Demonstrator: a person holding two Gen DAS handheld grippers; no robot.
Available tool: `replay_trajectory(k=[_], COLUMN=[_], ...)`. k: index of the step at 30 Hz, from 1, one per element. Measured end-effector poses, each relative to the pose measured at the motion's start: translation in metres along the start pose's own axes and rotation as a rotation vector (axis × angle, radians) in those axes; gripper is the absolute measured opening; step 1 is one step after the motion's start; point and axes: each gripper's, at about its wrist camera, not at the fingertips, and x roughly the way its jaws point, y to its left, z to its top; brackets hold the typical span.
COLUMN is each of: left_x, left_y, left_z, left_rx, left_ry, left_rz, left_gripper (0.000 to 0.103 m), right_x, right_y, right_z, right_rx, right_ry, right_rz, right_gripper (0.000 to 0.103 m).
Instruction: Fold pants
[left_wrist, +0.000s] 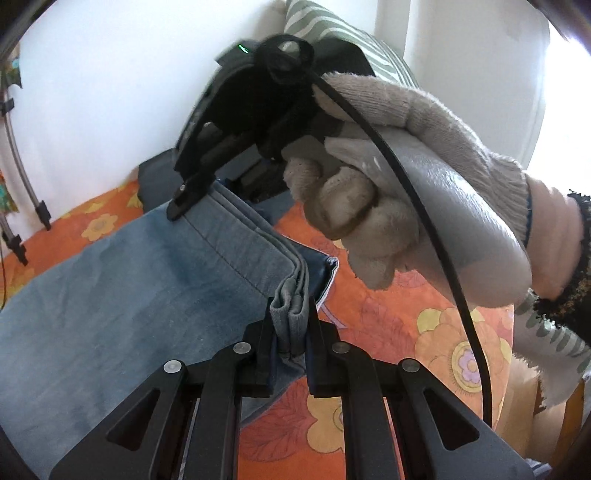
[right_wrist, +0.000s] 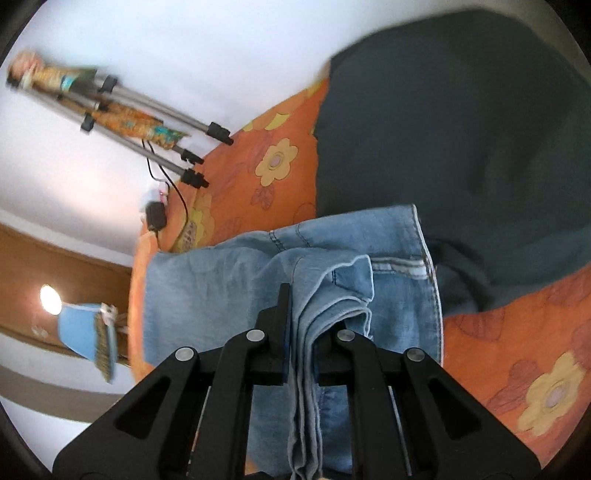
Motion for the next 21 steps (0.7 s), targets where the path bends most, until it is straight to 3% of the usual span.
replay_trajectory(k=[4, 8, 10, 14, 16, 17, 19, 21], left_x=[-0.016, -0.020, -0.031, -0.041, -0.040, -0.043, -0.050, -0.059], left_y=[-0.003, -0.002, -0.001, -0.001, -0.001, -0.002, 0.000, 0.002], left_z=[-0.004, -0.013, -0.016, -0.021, -0.025, -0.026, -0.026, -0.019], left_rx=[0.000, -0.003, -0.001, -0.005, 0.011, 0.013, -0.004, -0.023], left_ry=[-0.017, -0.013, -0.024, -0.025, -0.026, -0.031, -0.061, -0.115], left_rz=[-0.014, -0.034, -0.043, -0.038, -0.025, -0.016, -0.008, 0.000], left_gripper=[0.010, 0.010, 0.010, 0.010, 0.010, 0.010, 0.010, 0.010], right_x=[-0.007, -0.016, -0.019, -0.017, -0.015, -0.015, -0.023, -0.037], right_y=[-0.014, -0.016, -0.021, -0.009, 0.003, 0.014, 0.050, 0.097], right_z=[-0.003, -0.013, -0.017, -0.024, -0.024, -0.024, -0.026, -0.029], right_rx=[0.080, 0.085, 0.116, 0.079, 0.056, 0.019, -0.118, -0.293], right_ry=[0.006, 0.002, -0.007, -0.037, -0.060, -0.078, -0.125, -0.170], right_rz=[0.124, 0.191, 0.222, 0.151, 0.103, 0.083, 0.040, 0.052], right_gripper=[0.009, 0.022, 0.024, 0.024, 0.014, 0.008, 0.008, 0.008])
